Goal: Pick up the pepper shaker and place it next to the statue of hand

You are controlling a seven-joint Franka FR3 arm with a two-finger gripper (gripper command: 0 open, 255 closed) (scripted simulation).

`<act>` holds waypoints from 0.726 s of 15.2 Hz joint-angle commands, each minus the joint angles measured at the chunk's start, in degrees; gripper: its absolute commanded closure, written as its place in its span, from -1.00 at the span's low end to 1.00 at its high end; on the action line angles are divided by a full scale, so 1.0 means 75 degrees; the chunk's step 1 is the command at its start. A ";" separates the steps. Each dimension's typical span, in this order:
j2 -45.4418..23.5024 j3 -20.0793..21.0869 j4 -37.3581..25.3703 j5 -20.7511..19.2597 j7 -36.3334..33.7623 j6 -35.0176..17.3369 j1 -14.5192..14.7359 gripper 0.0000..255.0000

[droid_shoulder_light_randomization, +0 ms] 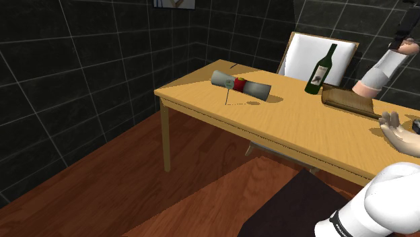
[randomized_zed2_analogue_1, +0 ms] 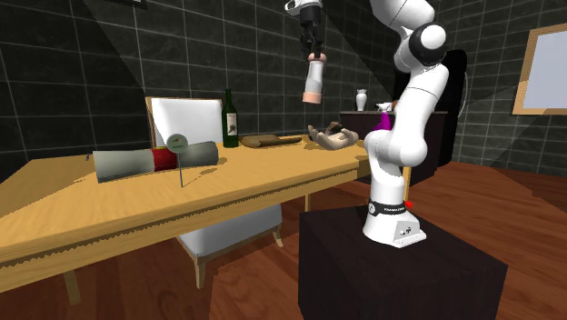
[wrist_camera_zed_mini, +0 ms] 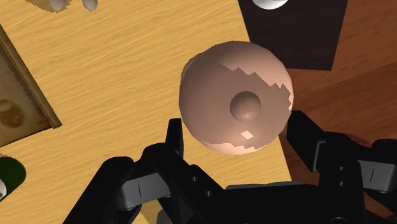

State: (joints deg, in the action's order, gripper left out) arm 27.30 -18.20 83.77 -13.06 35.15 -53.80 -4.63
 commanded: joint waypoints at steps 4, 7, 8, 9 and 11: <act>0.0547 -0.0372 0.0023 -0.0549 0.0782 0.0372 -0.0131 1.00; 0.0817 -0.0629 -0.0071 -0.0929 0.1315 0.0610 -0.0189 1.00; 0.0894 -0.0721 -0.0121 -0.1063 0.1503 0.0689 -0.0202 1.00; 0.0964 -0.0815 -0.0180 -0.1201 0.1696 0.0767 -0.0213 1.00; 0.1083 -0.1013 -0.0327 -0.1487 0.2101 0.0920 -0.0228 1.00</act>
State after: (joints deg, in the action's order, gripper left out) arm 35.04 -25.03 81.85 -23.16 49.35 -47.44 -6.31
